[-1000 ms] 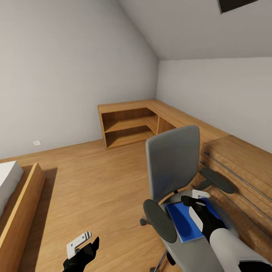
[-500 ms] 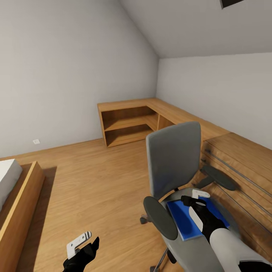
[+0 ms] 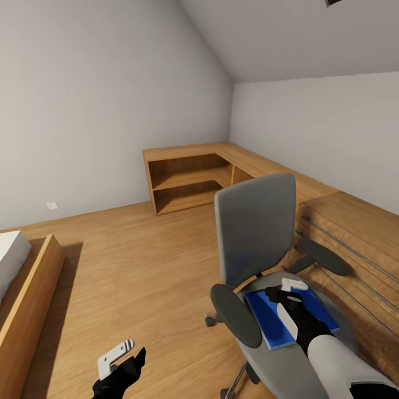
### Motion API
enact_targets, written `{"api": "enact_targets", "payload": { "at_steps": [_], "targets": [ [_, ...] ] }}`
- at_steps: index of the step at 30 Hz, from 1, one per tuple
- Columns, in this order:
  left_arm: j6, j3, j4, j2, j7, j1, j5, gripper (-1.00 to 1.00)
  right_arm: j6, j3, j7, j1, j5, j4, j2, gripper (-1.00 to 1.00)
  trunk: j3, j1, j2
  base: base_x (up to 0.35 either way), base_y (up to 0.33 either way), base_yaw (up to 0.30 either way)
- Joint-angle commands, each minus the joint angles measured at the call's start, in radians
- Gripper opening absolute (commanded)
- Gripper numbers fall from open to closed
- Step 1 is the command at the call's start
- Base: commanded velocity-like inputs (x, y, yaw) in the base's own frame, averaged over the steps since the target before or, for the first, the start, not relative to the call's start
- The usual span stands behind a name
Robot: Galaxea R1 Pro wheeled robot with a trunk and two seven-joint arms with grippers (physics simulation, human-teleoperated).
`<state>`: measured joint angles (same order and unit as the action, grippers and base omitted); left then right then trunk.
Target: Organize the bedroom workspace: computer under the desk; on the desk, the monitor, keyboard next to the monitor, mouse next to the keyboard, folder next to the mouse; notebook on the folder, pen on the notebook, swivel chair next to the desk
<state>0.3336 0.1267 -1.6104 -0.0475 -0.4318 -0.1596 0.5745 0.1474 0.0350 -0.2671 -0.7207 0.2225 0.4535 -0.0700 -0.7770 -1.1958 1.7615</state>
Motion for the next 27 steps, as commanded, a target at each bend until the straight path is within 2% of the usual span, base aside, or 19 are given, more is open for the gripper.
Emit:
{"api": "enact_targets", "payload": {
  "at_steps": [1, 27],
  "targets": [
    [0.002, 0.001, -0.002, 0.000, -0.007, 0.000, 0.008, 1.00, 0.006, 0.004, -0.005, 0.000, 0.006, 0.002, -0.001, 1.00, -0.001, 0.000, 0.000, 0.000, 0.000, 0.000],
    [0.007, -0.001, 0.000, 0.011, -0.005, 0.000, 0.008, 1.00, 0.006, 0.003, -0.004, 0.000, 0.006, 0.002, -0.001, 1.00, -0.001, 0.000, 0.000, 0.000, 0.000, 0.000]
  ]
}}
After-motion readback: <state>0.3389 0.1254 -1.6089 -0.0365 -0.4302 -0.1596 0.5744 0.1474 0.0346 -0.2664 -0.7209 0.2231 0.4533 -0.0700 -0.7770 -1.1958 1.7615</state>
